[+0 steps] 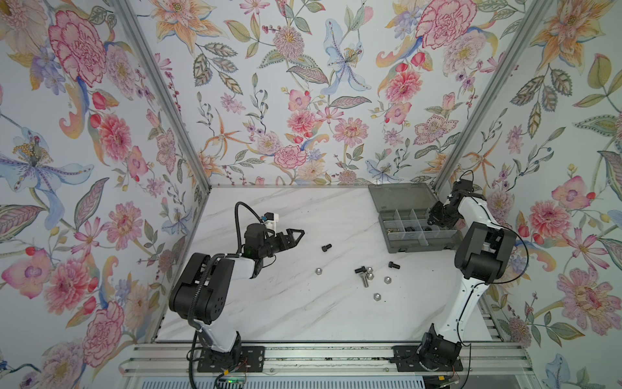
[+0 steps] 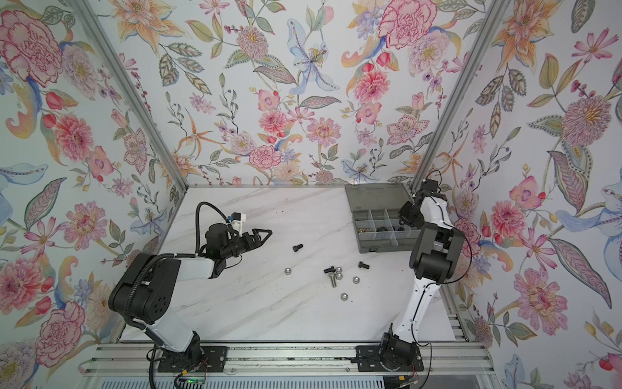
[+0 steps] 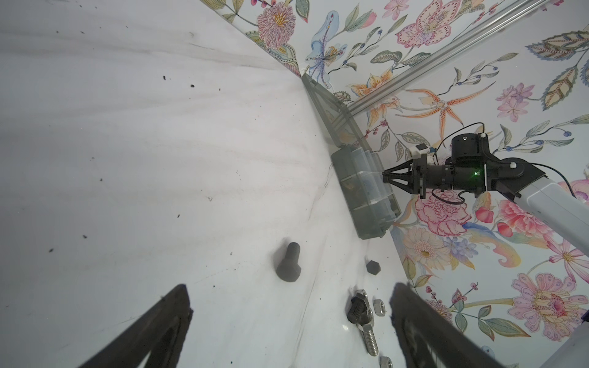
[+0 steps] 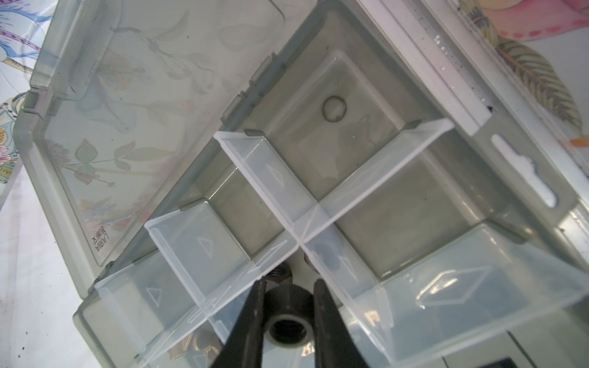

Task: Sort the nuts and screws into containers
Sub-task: 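Lower the black hex nut into a compartment and open the right gripper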

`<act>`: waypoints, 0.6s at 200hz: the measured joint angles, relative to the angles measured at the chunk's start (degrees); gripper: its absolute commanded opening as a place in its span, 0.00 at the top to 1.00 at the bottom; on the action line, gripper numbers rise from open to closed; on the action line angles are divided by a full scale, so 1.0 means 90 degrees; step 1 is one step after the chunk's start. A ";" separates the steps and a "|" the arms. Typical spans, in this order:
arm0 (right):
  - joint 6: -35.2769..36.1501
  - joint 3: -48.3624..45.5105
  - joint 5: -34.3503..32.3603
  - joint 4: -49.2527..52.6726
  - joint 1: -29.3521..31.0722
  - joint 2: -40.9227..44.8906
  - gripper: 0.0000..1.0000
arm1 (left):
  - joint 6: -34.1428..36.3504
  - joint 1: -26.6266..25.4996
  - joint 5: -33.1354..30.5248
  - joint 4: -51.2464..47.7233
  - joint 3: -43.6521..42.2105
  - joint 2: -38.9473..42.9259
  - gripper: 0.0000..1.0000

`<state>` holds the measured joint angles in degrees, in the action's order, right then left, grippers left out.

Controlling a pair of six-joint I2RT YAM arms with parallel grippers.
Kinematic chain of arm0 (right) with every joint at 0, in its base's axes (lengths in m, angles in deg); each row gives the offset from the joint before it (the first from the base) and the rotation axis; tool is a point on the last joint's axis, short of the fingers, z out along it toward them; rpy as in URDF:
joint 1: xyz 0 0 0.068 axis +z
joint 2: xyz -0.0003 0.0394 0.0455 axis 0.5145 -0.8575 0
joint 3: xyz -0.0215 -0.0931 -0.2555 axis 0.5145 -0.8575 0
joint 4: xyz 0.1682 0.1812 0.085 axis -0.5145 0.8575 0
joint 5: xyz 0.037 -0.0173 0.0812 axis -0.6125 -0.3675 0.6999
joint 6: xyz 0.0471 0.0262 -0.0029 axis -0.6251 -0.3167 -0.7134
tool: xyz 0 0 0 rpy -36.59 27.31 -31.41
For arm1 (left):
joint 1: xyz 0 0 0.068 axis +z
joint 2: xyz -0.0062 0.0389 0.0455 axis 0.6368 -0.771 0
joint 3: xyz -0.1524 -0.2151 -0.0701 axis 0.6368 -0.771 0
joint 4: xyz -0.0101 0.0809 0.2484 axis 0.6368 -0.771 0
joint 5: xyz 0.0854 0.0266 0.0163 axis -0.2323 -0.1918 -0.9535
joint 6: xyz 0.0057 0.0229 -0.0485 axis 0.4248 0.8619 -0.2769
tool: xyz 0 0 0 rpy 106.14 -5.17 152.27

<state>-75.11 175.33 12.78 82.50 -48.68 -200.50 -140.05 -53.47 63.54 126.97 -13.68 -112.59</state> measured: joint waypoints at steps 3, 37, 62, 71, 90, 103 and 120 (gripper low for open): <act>0.0000 0.0000 0.0000 -0.0002 0.0002 0.0000 0.73 | 0.0000 0.0000 0.0000 0.0002 0.0000 0.0000 0.01; 0.0044 0.0000 0.0022 0.0005 0.0000 0.0000 0.70 | 0.0000 0.0000 0.0000 0.0002 0.0000 0.0000 0.01; 0.0056 0.0000 0.0036 0.0012 0.0000 0.0000 0.67 | 0.0000 0.0000 0.0000 0.0000 0.0000 0.0000 0.01; 0.0078 0.0000 0.0046 0.0027 0.0000 0.0000 0.64 | 0.0000 0.0000 0.0000 0.0002 0.0000 0.0000 0.01; 0.0121 0.0000 0.0097 0.0051 0.0000 0.0000 0.63 | 0.0000 -0.0005 0.0000 0.0002 0.0000 0.0000 0.01; 0.0158 0.0000 0.0143 0.0090 0.0002 0.0002 0.62 | 0.0000 -0.0017 0.0000 0.0002 -0.0002 0.0000 0.01; 0.0204 0.0000 0.0182 0.0153 0.0002 0.0027 0.61 | 0.0000 -0.0036 0.0000 0.0002 -0.0002 0.0000 0.00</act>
<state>-73.28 175.33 14.42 83.87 -48.66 -200.26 -140.05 -53.80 63.54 126.99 -13.70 -112.59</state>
